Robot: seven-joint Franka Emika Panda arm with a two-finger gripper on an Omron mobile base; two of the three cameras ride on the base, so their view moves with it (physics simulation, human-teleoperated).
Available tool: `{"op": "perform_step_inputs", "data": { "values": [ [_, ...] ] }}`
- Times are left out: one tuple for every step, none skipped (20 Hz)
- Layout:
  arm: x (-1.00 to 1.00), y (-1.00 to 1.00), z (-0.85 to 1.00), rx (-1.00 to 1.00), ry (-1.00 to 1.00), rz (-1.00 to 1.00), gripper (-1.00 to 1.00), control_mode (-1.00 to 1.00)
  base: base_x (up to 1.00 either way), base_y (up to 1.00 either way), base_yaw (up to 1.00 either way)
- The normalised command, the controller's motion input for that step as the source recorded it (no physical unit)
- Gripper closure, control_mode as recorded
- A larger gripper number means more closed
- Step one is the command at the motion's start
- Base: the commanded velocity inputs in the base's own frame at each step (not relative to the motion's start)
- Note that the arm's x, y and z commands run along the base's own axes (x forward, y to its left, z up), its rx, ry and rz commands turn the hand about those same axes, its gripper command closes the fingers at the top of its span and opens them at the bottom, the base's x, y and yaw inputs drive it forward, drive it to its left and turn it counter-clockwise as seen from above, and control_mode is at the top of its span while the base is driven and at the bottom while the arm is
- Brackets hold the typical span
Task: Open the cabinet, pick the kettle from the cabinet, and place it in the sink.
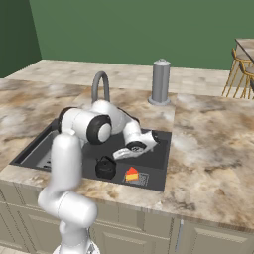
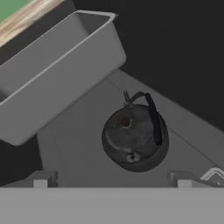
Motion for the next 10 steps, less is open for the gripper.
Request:
{"op": "perform_step_inputs", "data": {
  "values": [
    [-0.26, -0.09, 0.42, -0.17, -0.01, -0.16, -1.0, -1.0, 0.0, 0.0, 0.0],
    [-0.25, -0.09, 0.43, -0.19, 0.0, -0.16, -1.0, -1.0, 0.0, 0.0, 0.0],
    [-0.25, -0.09, 0.43, -0.18, 0.0, -0.16, -1.0, -1.0, 0.0, 0.0, 0.0],
    [-0.25, -0.1, 0.43, -0.18, 0.0, -0.18, -1.0, -1.0, 0.0, 0.0, 0.0],
    [-0.25, -0.1, 0.44, -0.16, 0.0, -0.19, -1.0, -1.0, 0.0, 0.0, 0.0],
    [-0.24, -0.09, 0.44, -0.16, 0.0, -0.21, -1.0, -1.0, 0.0, 0.0, 0.0],
    [-0.24, -0.09, 0.43, -0.15, 0.0, -0.22, -1.0, -1.0, 0.0, 0.0, 0.0],
    [-0.27, -0.11, 0.43, -0.13, 0.0, -0.22, -1.0, -1.0, 0.0, 0.0, 0.0],
    [-0.3, -0.12, 0.43, -0.12, 0.0, -0.22, -1.0, -1.0, 0.0, 0.0, 0.0],
    [-0.31, -0.12, 0.44, -0.11, 0.0, -0.22, -1.0, -1.0, 0.0, 0.0, 0.0]
  ]
}}
